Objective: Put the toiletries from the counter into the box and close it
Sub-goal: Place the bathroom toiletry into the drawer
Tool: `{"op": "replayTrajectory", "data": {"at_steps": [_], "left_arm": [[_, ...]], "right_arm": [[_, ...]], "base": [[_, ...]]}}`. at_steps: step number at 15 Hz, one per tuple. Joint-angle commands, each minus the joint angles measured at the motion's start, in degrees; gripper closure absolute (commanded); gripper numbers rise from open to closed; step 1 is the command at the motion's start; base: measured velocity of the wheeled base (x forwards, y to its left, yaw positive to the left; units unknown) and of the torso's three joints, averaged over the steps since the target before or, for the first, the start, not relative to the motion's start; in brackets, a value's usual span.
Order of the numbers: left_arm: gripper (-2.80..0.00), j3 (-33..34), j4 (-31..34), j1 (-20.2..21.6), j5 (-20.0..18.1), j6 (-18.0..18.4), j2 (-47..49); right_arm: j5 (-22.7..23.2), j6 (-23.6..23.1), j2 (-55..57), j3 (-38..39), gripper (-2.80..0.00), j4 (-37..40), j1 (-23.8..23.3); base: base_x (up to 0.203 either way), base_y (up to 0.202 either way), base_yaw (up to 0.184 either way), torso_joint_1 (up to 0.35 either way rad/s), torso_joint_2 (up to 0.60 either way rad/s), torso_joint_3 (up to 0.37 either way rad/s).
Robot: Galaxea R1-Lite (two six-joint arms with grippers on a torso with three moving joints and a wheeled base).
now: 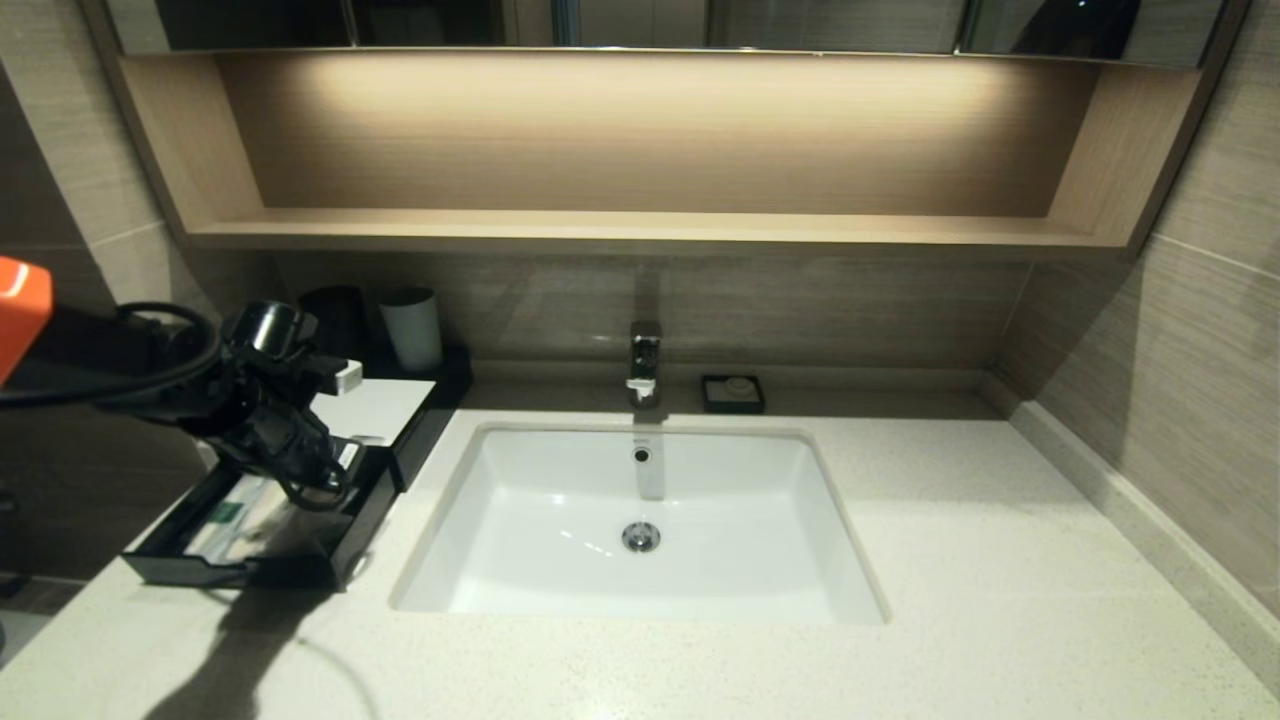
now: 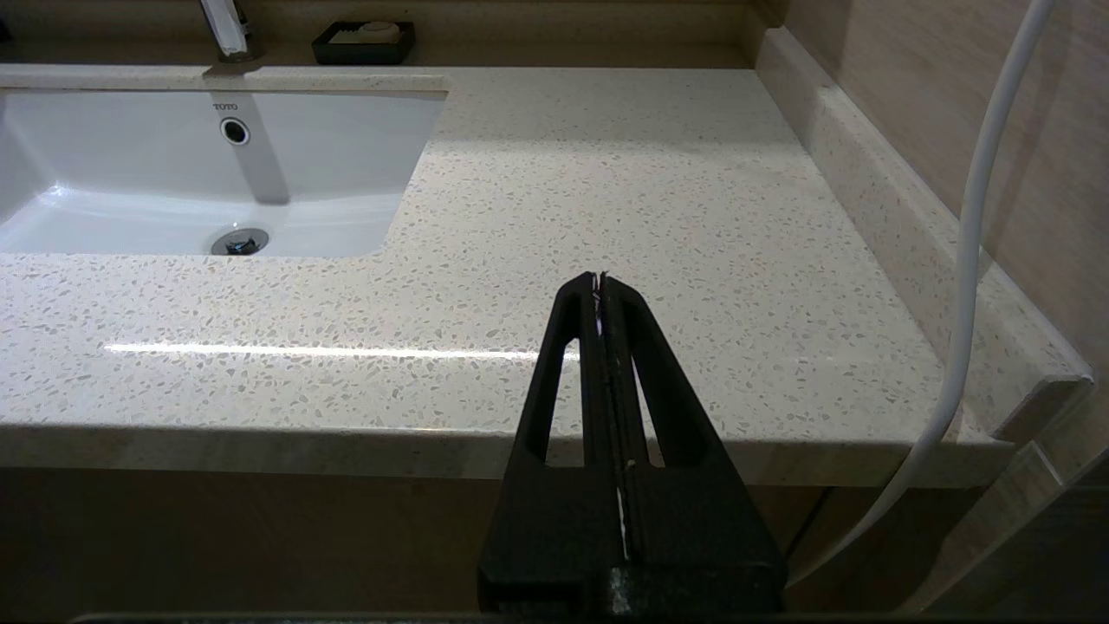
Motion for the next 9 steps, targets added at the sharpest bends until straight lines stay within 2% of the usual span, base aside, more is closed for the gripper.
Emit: {"op": "replayTrajectory", "data": {"at_steps": [1, 9], "left_arm": [[0.0, 0.2, -0.7, 0.0, 0.0, 0.4, 0.7], [0.0, 0.7, -0.9, 0.0, -0.1, 0.8, 0.6]], "right_arm": [[0.0, 0.0, 0.0, 0.0, 0.0, 0.0, 0.0], [0.0, 0.0, 0.0, 0.1, 0.0, 0.0, 0.0]], "base": [[0.0, 0.0, 0.0, 0.0, 0.0, 0.0], [0.0, 0.0, 0.0, 0.0, 0.0, 0.0]]}}
